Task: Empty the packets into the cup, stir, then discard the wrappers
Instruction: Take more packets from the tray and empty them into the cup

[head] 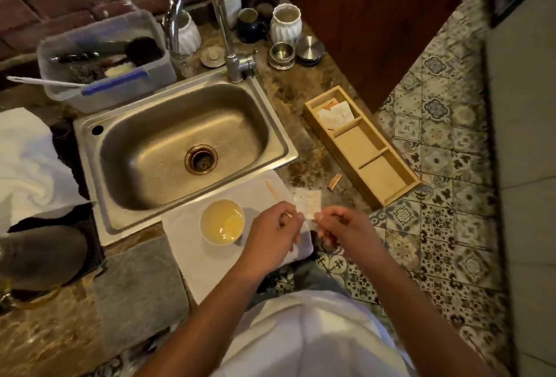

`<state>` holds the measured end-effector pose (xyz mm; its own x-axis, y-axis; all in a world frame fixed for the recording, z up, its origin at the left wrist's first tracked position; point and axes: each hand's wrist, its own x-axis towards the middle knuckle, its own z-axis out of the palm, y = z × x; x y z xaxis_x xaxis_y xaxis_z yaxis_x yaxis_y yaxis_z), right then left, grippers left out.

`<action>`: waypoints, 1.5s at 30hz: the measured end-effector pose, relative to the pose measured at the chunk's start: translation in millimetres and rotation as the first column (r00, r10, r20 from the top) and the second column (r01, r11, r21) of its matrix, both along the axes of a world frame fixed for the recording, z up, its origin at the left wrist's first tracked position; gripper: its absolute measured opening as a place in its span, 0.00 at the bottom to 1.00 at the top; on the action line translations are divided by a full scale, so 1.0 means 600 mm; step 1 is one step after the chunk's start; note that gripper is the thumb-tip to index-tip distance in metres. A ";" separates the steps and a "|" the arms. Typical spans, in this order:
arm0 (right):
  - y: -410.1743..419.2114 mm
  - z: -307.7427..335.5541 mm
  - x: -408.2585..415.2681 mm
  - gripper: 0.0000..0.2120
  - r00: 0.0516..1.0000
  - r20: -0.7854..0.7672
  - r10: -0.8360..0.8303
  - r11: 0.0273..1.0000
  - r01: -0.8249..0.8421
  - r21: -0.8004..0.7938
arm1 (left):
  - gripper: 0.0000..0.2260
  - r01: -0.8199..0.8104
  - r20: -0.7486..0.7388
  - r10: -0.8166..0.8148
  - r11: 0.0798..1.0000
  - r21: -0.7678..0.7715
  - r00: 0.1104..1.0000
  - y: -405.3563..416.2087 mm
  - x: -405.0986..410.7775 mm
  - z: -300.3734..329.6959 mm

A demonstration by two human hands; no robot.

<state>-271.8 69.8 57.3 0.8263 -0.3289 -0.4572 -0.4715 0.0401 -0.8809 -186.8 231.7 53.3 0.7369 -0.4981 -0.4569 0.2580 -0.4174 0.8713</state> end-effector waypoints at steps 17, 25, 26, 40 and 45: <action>-0.169 -0.103 0.027 0.10 0.970 -0.218 -0.102 0.991 0.117 0.057 | 0.14 0.105 -0.037 -0.099 0.959 0.263 0.994 -0.198 0.048 -0.076; -0.175 -0.148 0.056 0.09 0.918 -0.388 -0.083 0.993 0.108 0.044 | 0.13 0.125 -0.047 -0.115 0.912 0.392 0.992 -0.218 0.056 -0.112; -0.177 -0.153 0.058 0.10 0.920 -0.388 -0.061 0.998 0.066 0.000 | 0.14 0.133 -0.045 -0.126 0.904 0.406 0.991 -0.218 0.058 -0.116; -0.173 -0.194 0.072 0.13 0.891 -0.434 0.135 0.941 -0.253 -0.225 | 0.12 0.172 0.003 -0.197 0.862 0.476 0.980 -0.219 0.073 -0.153; -0.172 -0.205 0.070 0.15 0.878 -0.460 0.133 0.934 -0.267 -0.239 | 0.12 0.175 -0.012 -0.192 0.863 0.475 0.981 -0.220 0.072 -0.158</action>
<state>-229.6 -33.2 -65.9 0.6317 -0.3492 -0.6921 -0.7747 -0.3185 -0.5463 -143.7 100.0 -41.3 0.6731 -0.3574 -0.6475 0.1101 -0.8173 0.5656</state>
